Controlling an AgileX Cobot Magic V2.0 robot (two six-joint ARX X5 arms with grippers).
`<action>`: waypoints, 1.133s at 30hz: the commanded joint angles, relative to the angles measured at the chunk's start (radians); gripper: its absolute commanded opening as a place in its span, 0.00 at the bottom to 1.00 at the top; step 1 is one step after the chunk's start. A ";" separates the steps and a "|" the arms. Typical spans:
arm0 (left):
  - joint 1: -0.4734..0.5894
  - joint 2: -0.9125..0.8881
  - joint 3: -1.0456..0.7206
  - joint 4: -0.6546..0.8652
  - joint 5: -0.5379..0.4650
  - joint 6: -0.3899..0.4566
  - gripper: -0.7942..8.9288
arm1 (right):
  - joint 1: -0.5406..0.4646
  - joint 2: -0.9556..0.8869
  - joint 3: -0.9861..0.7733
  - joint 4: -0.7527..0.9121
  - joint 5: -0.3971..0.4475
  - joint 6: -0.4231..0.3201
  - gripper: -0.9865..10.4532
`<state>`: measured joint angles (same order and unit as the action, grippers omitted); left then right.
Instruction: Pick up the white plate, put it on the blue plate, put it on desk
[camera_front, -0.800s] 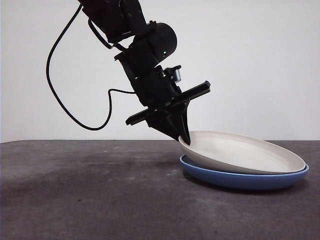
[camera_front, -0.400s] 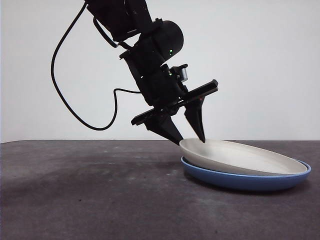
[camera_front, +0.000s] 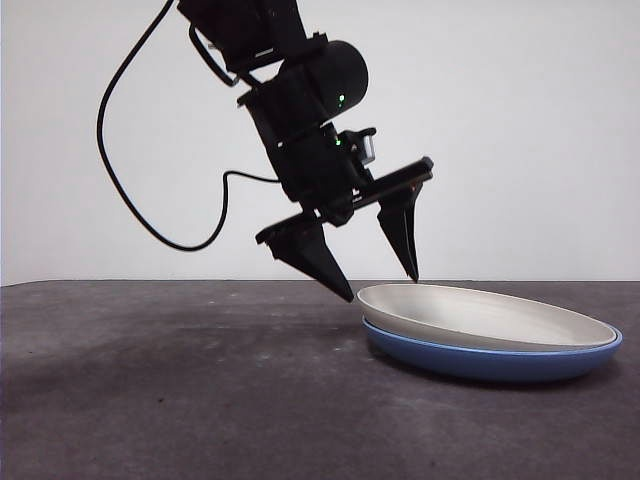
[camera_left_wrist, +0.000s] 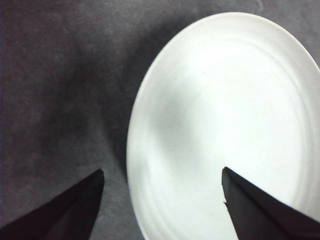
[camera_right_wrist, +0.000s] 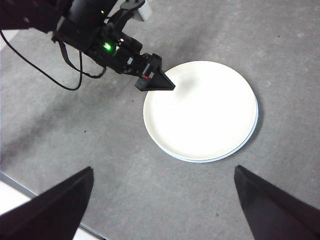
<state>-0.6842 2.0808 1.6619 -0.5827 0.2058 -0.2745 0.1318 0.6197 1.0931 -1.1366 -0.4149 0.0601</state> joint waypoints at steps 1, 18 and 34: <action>-0.009 0.011 0.056 -0.023 0.000 0.028 0.48 | 0.004 0.005 0.021 0.006 0.004 0.011 0.48; 0.125 -0.416 0.076 -0.182 -0.008 0.111 0.48 | 0.004 0.006 0.021 0.005 0.050 0.011 0.48; 0.215 -0.949 -0.462 -0.247 0.219 0.221 0.47 | 0.004 0.019 0.021 0.005 0.076 0.011 0.48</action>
<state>-0.4625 1.1286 1.1923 -0.8413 0.4061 -0.0883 0.1318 0.6304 1.0931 -1.1381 -0.3397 0.0601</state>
